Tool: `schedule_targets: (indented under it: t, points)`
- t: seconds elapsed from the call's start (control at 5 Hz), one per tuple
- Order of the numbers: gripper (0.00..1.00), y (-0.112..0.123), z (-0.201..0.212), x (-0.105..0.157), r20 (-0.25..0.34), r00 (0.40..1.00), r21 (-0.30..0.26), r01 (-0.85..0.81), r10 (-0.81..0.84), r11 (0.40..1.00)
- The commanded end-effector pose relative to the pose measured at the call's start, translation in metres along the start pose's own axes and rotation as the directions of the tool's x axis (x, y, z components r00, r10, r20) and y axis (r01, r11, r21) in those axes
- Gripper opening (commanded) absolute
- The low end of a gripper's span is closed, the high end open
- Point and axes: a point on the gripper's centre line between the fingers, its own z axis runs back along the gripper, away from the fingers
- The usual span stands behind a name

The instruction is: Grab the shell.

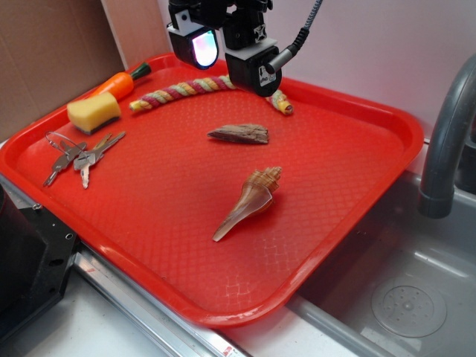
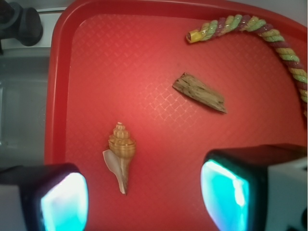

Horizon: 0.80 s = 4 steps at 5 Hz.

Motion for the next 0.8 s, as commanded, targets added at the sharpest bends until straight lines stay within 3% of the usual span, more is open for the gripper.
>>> schedule_targets:
  t: [0.0,0.2,0.6]
  points:
    - [1.0,-0.034,-0.035,0.061,0.061,0.997,-0.053,0.045,-0.042,0.998]
    - [1.0,-0.05,-0.046,0.058,0.064,0.971,-0.074,0.236,-0.232,0.969]
    - [1.0,-0.036,-0.029,0.013,0.118,0.953,-0.012,0.283,-0.279,0.959]
